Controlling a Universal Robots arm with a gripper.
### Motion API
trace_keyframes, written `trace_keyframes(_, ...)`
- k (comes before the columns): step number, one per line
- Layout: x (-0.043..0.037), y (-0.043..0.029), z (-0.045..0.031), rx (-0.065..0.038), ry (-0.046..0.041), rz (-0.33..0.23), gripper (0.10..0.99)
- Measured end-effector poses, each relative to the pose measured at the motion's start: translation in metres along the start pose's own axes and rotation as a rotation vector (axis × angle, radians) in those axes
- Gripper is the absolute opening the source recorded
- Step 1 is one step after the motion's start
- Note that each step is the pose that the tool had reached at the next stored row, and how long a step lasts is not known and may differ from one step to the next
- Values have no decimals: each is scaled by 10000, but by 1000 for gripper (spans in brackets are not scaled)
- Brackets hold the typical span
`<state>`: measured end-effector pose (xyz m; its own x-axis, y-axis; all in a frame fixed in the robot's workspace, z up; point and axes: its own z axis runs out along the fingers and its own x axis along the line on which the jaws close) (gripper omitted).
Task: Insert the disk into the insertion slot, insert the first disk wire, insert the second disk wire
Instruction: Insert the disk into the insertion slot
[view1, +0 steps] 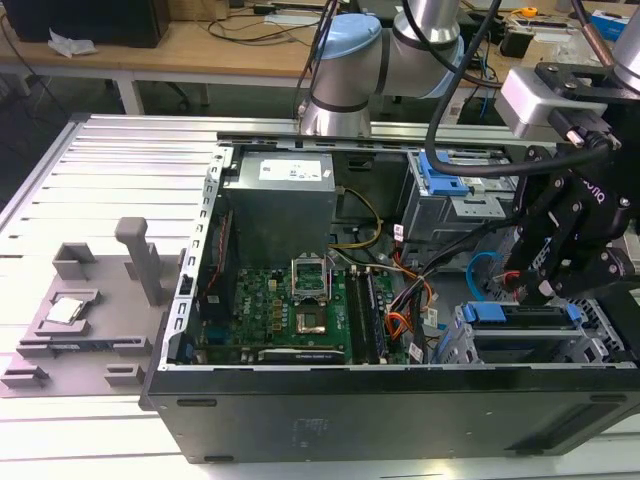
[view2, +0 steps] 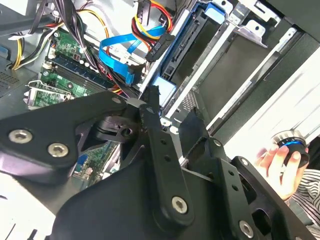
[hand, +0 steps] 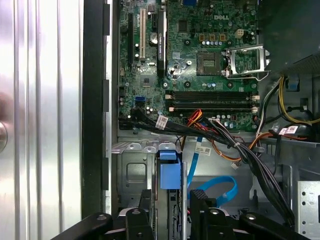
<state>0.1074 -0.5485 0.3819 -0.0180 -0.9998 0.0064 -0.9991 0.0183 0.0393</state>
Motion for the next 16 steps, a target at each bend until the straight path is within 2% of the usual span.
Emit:
trace_keyframes(1, 0, 0, 0, 0, 1, 0, 420)
trace_keyframes(2, 0, 0, 0, 0, 0, 0, 294)
trace_keyframes(5, 0, 0, 1, 0, 0, 0, 114)
trace_keyframes(16, 0, -15, 3, 0, -4, 0, 106)
